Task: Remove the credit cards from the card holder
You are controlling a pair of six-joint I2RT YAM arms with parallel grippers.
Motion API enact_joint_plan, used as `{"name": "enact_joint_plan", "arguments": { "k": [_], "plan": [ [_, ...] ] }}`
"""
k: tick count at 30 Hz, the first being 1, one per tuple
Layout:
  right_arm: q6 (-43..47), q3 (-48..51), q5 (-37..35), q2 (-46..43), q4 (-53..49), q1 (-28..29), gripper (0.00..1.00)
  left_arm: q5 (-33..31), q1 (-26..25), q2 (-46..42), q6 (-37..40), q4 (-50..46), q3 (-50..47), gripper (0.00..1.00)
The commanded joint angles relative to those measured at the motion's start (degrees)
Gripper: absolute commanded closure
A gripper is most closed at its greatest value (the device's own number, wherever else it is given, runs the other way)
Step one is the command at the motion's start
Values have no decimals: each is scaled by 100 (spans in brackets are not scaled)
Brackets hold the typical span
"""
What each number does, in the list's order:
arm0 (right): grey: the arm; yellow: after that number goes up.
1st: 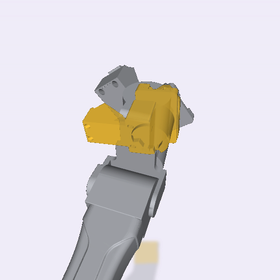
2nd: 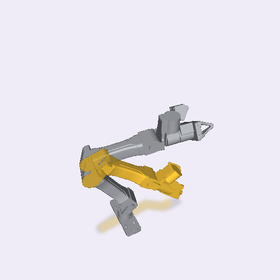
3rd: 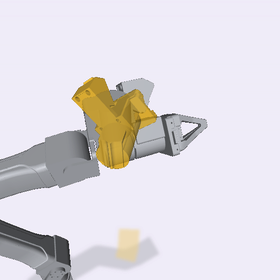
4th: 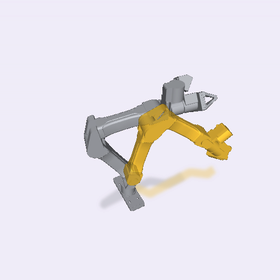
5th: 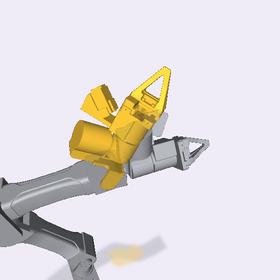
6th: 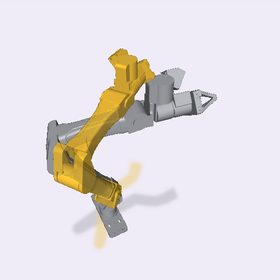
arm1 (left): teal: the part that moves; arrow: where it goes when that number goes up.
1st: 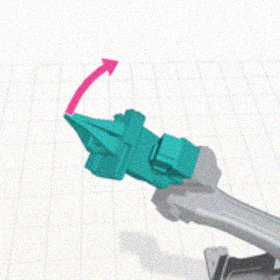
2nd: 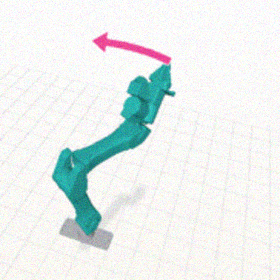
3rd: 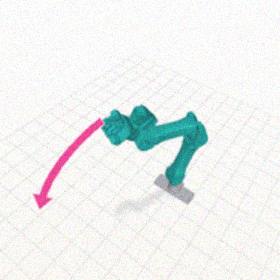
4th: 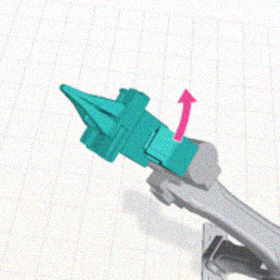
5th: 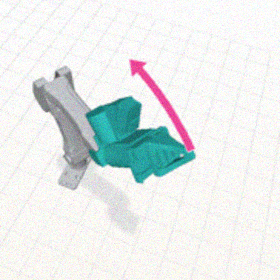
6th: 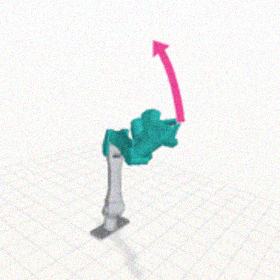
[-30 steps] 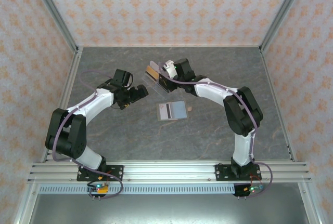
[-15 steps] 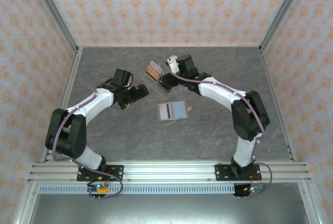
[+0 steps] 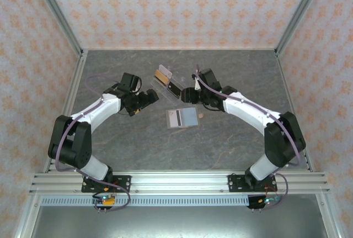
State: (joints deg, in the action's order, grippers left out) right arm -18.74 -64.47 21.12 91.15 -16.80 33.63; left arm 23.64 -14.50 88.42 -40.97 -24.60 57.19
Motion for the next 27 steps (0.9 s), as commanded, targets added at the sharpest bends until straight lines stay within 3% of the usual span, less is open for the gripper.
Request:
{"name": "enact_joint_plan", "arguments": {
  "k": [1,7,16,27],
  "plan": [
    [-881,217,557,283,65,39,54,-16,-163,30,-138,146,86,0],
    [-1417,306,904,828,581,39,69,-128,-442,121,-251,184,117,0],
    [-1665,169,1197,1517,985,39,81,-199,-753,313,-409,236,179,0],
    [-1712,271,954,1700,788,32,83,-144,-918,508,-587,349,205,0]
  ]
}}
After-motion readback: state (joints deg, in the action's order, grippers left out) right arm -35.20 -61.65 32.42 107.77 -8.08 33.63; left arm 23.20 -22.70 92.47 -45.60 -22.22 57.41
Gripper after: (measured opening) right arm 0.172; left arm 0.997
